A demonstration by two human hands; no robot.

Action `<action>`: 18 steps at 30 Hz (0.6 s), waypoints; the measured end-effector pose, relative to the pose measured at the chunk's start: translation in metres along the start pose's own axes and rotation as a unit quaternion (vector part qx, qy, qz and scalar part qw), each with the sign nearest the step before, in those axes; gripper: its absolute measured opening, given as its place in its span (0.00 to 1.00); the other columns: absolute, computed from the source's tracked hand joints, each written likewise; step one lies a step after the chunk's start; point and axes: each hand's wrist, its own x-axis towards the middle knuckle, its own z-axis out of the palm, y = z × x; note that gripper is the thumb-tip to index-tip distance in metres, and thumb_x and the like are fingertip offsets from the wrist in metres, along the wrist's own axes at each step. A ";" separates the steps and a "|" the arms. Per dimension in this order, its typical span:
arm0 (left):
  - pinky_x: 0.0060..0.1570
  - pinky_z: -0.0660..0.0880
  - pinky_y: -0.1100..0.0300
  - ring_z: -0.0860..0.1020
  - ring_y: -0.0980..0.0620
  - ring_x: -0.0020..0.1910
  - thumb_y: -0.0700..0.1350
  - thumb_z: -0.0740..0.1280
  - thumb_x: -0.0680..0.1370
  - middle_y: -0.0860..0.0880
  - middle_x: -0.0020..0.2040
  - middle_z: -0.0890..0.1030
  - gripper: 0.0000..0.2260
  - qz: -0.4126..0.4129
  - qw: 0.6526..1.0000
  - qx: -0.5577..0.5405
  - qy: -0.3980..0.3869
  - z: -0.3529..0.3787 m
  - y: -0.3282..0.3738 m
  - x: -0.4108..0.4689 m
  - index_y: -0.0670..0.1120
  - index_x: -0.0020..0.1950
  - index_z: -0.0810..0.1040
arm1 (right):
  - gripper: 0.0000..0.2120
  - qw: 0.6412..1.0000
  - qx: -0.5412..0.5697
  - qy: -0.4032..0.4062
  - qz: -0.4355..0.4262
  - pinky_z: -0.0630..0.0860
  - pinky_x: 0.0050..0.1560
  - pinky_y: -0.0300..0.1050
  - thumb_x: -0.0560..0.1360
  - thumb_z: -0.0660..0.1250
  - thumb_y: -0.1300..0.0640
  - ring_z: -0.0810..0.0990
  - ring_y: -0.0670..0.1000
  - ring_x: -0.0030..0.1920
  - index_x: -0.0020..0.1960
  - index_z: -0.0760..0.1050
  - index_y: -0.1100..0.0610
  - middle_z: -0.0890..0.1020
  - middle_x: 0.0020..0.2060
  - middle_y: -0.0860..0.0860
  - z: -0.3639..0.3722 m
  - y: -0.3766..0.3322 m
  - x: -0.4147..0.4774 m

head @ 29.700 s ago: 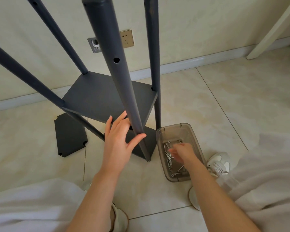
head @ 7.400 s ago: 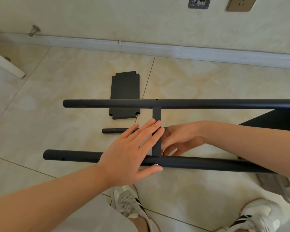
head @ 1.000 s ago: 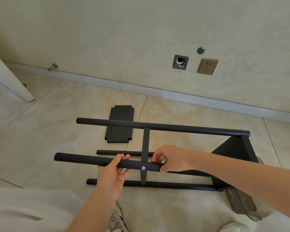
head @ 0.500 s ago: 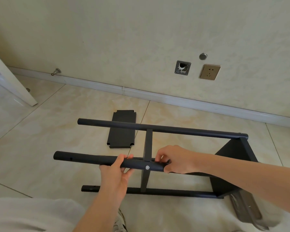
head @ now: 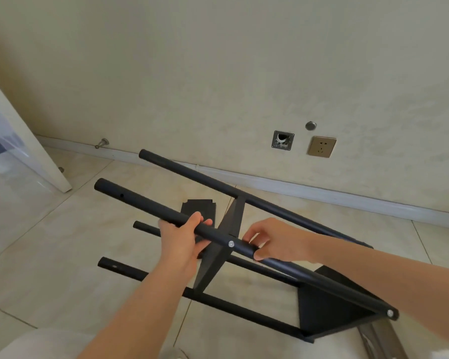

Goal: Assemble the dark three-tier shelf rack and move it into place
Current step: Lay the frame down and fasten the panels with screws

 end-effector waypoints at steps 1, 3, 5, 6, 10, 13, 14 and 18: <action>0.36 0.84 0.54 0.86 0.49 0.44 0.37 0.69 0.80 0.42 0.58 0.80 0.27 0.009 1.000 0.011 -0.006 0.006 0.008 0.001 0.58 0.69 0.61 | 0.17 1.000 0.016 0.004 0.003 0.73 0.58 0.39 0.75 0.71 0.63 0.80 0.47 0.54 0.63 0.76 0.57 0.81 0.59 0.51 -0.005 -0.002 0.000; 0.34 0.83 0.56 0.86 0.50 0.42 0.36 0.70 0.79 0.43 0.57 0.79 0.24 0.029 0.999 0.027 -0.017 0.018 0.023 0.001 0.58 0.65 0.62 | 0.17 0.999 0.038 0.012 0.008 0.71 0.56 0.36 0.75 0.71 0.62 0.80 0.46 0.53 0.63 0.76 0.56 0.82 0.59 0.51 -0.013 -0.006 -0.002; 0.34 0.82 0.56 0.86 0.50 0.41 0.35 0.70 0.79 0.42 0.57 0.79 0.24 0.046 0.997 0.045 -0.030 0.029 0.035 0.002 0.57 0.64 0.63 | 0.17 0.998 0.051 0.030 0.012 0.70 0.57 0.37 0.76 0.71 0.60 0.79 0.46 0.54 0.64 0.75 0.55 0.81 0.60 0.51 -0.018 -0.009 -0.003; 0.33 0.82 0.57 0.86 0.49 0.42 0.35 0.70 0.79 0.42 0.57 0.78 0.24 0.052 0.997 0.055 -0.036 0.034 0.041 0.002 0.57 0.64 0.62 | 0.17 0.998 0.056 0.039 0.014 0.70 0.57 0.37 0.76 0.71 0.60 0.79 0.46 0.54 0.64 0.75 0.54 0.81 0.60 0.50 -0.019 -0.010 -0.004; 0.30 0.81 0.59 0.86 0.52 0.40 0.36 0.69 0.79 0.42 0.57 0.79 0.25 0.074 0.988 0.102 -0.086 0.054 0.057 -0.001 0.57 0.68 0.63 | 0.12 0.992 0.121 0.041 0.021 0.77 0.46 0.32 0.77 0.70 0.58 0.82 0.45 0.51 0.59 0.75 0.49 0.83 0.53 0.47 -0.027 -0.005 -0.014; 0.30 0.80 0.61 0.86 0.54 0.40 0.37 0.69 0.80 0.43 0.58 0.79 0.28 0.085 0.978 0.143 -0.129 0.071 0.063 -0.006 0.59 0.70 0.61 | 0.06 0.987 0.148 0.053 0.037 0.80 0.48 0.36 0.77 0.68 0.54 0.84 0.43 0.48 0.54 0.80 0.49 0.85 0.48 0.44 -0.044 0.005 -0.028; 0.30 0.80 0.60 0.86 0.54 0.40 0.37 0.69 0.79 0.43 0.59 0.79 0.28 0.085 0.974 0.155 -0.144 0.075 0.065 -0.008 0.60 0.71 0.61 | 0.05 0.982 0.164 0.080 0.047 0.81 0.49 0.38 0.78 0.67 0.53 0.84 0.43 0.47 0.53 0.80 0.50 0.86 0.46 0.45 -0.051 0.010 -0.033; 0.34 0.82 0.58 0.86 0.51 0.43 0.37 0.69 0.80 0.42 0.57 0.80 0.26 0.096 0.950 0.214 -0.207 0.088 0.067 -0.018 0.55 0.72 0.63 | 0.07 0.936 0.207 0.260 0.115 0.83 0.45 0.45 0.80 0.66 0.52 0.81 0.49 0.42 0.49 0.76 0.55 0.83 0.43 0.53 -0.079 0.031 -0.048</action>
